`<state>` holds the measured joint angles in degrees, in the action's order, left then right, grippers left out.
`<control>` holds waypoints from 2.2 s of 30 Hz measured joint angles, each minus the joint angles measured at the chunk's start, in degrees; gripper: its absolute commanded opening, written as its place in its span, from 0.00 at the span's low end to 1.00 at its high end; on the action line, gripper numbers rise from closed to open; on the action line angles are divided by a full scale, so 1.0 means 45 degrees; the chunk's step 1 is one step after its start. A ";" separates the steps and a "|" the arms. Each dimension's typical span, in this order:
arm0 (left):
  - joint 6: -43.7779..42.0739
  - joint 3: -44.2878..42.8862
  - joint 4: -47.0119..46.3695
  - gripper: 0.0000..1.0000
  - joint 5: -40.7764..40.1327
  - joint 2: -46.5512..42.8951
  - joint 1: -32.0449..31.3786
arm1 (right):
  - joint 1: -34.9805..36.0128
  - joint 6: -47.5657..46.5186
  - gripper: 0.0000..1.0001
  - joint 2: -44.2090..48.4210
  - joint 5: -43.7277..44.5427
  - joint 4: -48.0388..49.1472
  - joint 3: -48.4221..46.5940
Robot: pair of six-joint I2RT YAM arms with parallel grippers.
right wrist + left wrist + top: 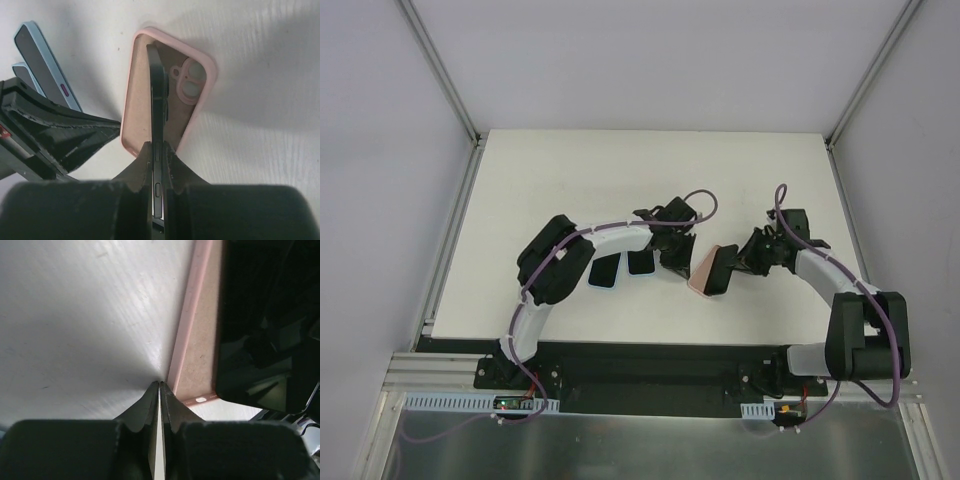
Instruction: Put the phone into the phone case
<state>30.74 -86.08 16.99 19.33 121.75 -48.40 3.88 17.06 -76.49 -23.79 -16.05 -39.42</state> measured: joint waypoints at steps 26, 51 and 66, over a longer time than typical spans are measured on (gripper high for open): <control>0.1375 0.0466 -0.0539 0.14 -0.0481 -0.0374 0.0131 | -0.0525 -0.2336 0.03 -0.2395 -0.3332 0.1996 -0.0219; 0.1341 0.0155 -0.0233 0.32 -0.0389 -0.0214 0.0170 | 0.0617 -0.2555 0.26 -0.3512 -0.2880 0.1025 -0.1365; 0.1311 0.0165 -0.0136 0.41 -0.0423 -0.0432 0.0165 | 0.0942 -0.3002 0.48 -0.1938 -0.0024 -0.2657 -0.2472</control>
<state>36.64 -85.34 16.38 17.43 119.81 -47.66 8.12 3.55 -85.21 -23.90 -28.01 -50.54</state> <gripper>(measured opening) 0.397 0.477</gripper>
